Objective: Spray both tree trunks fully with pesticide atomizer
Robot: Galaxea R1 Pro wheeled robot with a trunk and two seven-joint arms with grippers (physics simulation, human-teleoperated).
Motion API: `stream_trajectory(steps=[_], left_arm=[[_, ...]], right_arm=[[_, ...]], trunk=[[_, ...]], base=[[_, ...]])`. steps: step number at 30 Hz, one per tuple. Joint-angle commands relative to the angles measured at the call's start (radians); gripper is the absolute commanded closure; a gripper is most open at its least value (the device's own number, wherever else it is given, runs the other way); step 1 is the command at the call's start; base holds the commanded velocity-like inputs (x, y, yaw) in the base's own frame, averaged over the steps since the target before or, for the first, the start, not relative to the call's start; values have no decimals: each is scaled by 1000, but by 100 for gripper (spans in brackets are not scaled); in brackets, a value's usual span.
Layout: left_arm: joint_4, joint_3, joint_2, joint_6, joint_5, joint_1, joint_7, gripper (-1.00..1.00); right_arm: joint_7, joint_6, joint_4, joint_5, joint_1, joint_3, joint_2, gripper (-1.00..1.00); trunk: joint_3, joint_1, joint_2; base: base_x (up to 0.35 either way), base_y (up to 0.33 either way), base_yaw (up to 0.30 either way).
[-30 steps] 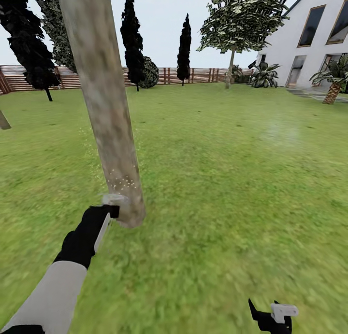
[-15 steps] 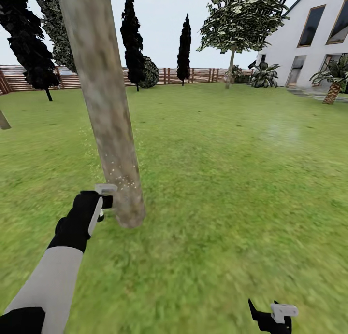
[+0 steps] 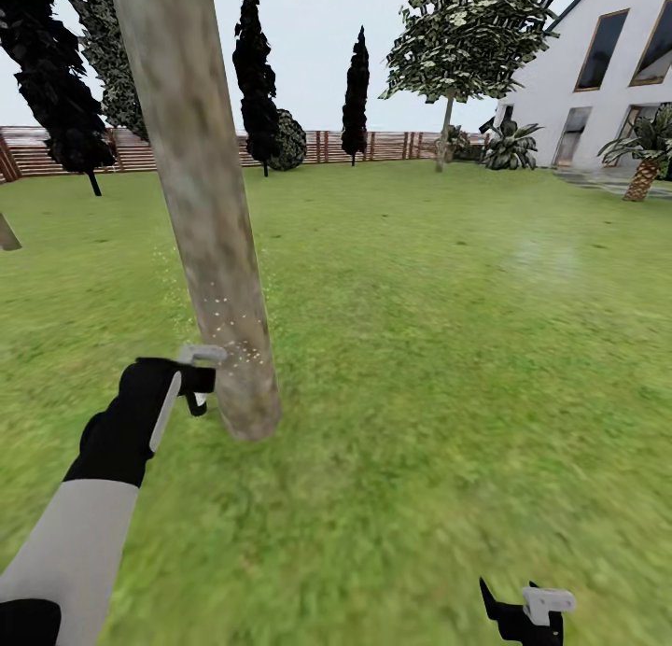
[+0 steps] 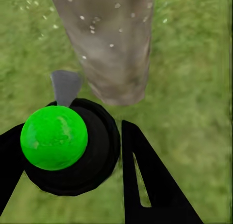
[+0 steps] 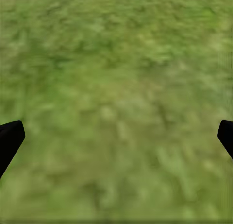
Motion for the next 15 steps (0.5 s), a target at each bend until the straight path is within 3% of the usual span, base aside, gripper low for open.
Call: stream_trajectory(steps=[1, 3, 5, 8, 15], left_arm=[[-3, -1, -3, 4, -12, -1, -10, 100], [-4, -6, -20, 5, -12, -1, -12, 100], [-9, -13, -59, 5, -12, -3, -12, 100], [-23, -51, -85, 5, -17, -7, -12, 100], [-39, -54, -61, 7, -22, 1, -12, 100]], right_arm=[[9, -2, 0, 1, -1, -9, 0, -100], [9, -2, 0, 1, -1, -9, 0, -100], [9, -2, 0, 1, -1, -9, 0, -100], [9, -2, 0, 1, -1, -9, 0, -100], [9, -2, 0, 1, -1, -9, 0, -100]], trunk=[[-1, 0, 0], [-1, 0, 0], [-1, 0, 0], [-1, 0, 0], [-1, 0, 0]], base=[[0, 0, 0], [0, 0, 0], [0, 0, 0], [-6, 0, 0], [-206, 19, 0]])
